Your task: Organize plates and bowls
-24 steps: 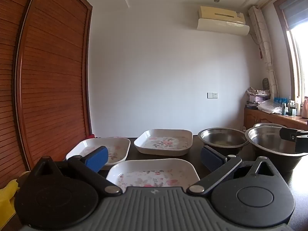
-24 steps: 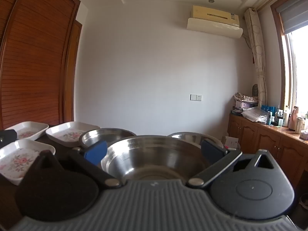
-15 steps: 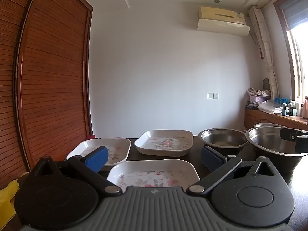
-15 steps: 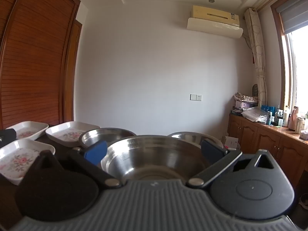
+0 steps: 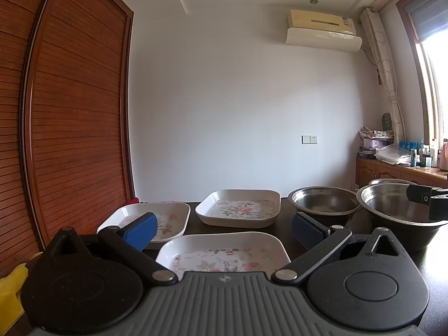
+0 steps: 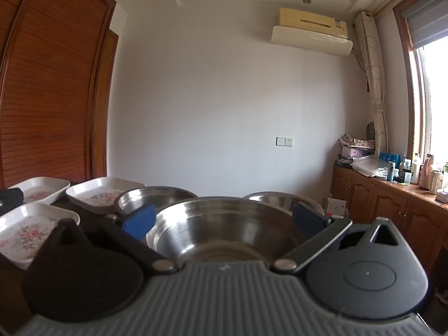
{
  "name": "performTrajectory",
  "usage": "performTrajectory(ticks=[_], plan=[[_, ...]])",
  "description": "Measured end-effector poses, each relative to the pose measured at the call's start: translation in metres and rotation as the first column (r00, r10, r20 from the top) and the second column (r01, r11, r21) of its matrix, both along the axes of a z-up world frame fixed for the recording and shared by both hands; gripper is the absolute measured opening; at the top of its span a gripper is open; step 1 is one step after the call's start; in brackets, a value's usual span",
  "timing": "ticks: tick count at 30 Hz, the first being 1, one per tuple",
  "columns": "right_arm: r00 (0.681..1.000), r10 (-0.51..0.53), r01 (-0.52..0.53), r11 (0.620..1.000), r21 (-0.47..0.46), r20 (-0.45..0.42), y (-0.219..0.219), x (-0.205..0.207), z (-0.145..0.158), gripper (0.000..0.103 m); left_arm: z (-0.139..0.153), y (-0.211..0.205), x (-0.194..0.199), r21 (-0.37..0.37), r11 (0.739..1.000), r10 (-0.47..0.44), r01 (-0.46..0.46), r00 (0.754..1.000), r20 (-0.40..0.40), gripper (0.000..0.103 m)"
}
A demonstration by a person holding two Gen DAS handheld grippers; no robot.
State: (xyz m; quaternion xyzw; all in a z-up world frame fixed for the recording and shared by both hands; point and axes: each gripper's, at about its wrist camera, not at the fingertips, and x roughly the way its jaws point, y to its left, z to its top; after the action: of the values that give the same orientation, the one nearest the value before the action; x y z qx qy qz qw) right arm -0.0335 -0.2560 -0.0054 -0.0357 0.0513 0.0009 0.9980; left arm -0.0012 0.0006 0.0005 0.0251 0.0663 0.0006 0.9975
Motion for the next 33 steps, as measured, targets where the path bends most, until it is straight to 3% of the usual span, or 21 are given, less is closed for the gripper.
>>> performTrajectory(ticks=[33], plan=[[1.0, -0.001, 0.001, 1.0, -0.006, 0.005, 0.0002, -0.0038, 0.0006, 0.103, 0.0008, 0.0008, -0.001, 0.004, 1.0, -0.003, 0.003, 1.0, 0.003, 0.103]])
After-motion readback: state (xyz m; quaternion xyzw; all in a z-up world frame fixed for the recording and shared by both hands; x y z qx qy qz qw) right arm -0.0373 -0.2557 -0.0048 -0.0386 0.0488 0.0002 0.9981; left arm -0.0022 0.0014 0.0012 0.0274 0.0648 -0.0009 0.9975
